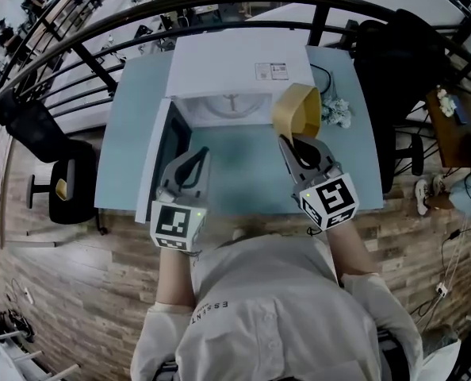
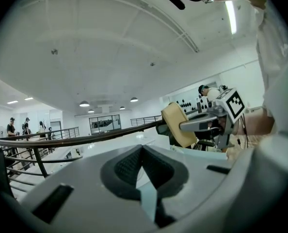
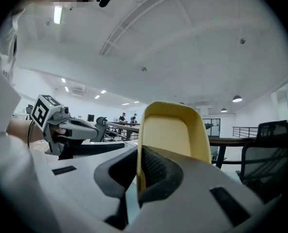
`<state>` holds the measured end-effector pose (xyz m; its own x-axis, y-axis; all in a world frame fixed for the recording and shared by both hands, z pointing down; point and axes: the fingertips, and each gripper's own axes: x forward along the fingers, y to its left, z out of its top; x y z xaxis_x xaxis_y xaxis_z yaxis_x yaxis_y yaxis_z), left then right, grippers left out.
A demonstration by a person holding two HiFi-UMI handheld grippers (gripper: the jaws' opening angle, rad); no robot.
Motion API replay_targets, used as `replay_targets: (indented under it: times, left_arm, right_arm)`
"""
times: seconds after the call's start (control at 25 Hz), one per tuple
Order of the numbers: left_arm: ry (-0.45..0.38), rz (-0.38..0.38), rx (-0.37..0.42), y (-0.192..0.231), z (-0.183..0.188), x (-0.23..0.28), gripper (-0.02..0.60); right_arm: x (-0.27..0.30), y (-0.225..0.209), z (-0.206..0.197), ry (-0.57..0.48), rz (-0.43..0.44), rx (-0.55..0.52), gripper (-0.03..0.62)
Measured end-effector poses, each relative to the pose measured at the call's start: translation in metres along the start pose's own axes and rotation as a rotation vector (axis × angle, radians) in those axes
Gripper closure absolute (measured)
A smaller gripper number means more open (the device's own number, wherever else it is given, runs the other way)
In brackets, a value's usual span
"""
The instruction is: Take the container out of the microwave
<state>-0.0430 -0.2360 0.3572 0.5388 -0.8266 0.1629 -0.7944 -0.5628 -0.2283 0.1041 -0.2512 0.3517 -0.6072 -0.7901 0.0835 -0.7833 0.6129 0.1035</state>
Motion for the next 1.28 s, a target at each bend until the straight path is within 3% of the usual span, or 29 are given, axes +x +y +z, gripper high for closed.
replay_targets:
  times: [0.44,1.28]
  left_arm:
    - [-0.019,-0.004,0.004,0.003,0.009,0.02,0.588]
    - [-0.02,0.019,-0.028,0.009,0.007,0.035,0.588]
  right_arm:
    - [0.008,-0.003,0.009,-0.057,0.034,-0.014,0.577]
    - [0.021,-0.013,0.008,-0.065,0.026,-0.003,0.577]
